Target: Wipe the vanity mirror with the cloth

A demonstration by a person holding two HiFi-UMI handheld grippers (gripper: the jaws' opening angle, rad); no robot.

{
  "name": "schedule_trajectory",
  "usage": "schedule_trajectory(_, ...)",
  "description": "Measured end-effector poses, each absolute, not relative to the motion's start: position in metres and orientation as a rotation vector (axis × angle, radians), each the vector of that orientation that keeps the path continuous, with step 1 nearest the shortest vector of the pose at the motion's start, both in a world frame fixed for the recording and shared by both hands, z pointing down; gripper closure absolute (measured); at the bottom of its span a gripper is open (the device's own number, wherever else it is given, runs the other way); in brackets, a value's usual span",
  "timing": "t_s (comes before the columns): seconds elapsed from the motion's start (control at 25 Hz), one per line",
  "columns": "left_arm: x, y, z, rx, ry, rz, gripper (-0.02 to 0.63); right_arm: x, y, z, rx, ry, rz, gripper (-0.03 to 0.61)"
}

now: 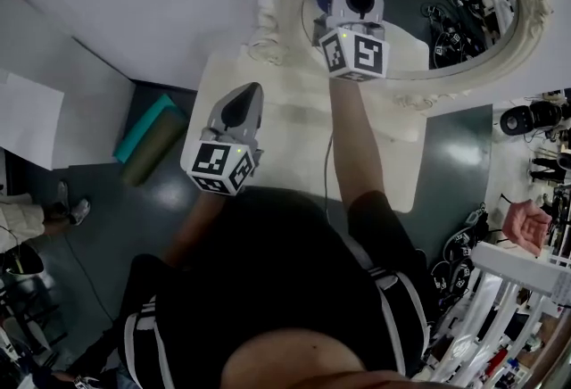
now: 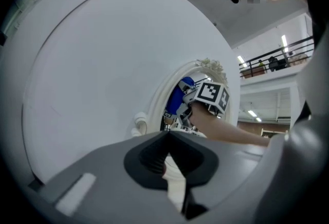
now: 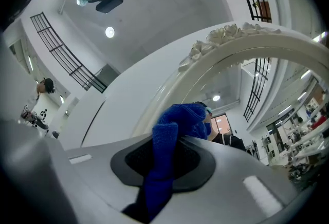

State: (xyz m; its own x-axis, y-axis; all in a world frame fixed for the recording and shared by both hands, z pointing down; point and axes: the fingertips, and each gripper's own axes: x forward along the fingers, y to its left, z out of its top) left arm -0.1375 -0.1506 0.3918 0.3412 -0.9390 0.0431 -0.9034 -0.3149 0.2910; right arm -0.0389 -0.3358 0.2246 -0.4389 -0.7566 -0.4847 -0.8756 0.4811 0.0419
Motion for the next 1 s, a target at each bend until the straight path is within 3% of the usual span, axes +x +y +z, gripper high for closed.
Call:
schedule_trajectory(0.4,-0.108,-0.146,0.387,2.410,-1.593,-0.178,0.603,0.039,-0.289,0.196,-1.308,2.109,0.301,0.505)
schedule_trajectory(1.0,-0.031,-0.157,0.394,2.490,-1.456,-0.153,0.603,0.280,-0.251,0.266,-1.774,1.736,0.293,0.505)
